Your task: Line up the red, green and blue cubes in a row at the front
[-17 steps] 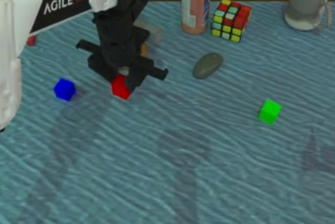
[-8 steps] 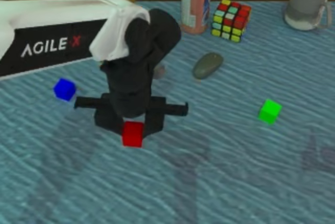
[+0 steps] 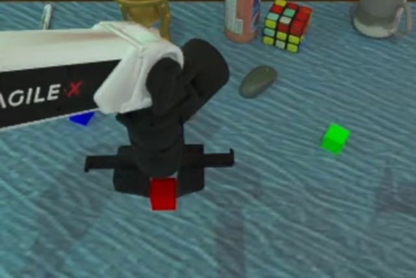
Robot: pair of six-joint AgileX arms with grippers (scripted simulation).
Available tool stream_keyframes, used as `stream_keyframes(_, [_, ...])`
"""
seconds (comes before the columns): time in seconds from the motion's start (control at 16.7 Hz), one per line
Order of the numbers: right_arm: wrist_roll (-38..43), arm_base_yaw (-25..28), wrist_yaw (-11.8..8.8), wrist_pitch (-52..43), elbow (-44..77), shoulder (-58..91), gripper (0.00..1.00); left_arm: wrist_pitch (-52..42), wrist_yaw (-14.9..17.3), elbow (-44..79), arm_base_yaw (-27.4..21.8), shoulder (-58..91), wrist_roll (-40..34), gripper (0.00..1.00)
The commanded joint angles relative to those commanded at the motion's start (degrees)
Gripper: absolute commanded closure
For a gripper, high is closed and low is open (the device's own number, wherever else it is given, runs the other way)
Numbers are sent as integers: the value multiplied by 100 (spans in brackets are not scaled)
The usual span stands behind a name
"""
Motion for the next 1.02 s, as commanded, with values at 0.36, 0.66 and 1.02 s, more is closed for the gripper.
stream_keyframes(0.36, [0, 0, 0, 0, 0, 0, 0, 407, 1, -231, 25, 192, 28, 100])
stream_keyframes(0.66, [0, 0, 0, 0, 0, 0, 0, 1446, 4, -792, 19, 630, 24, 100])
stream_keyframes(1.02, [0, 0, 0, 0, 0, 0, 0, 1541, 4, -855, 14, 686, 24, 92])
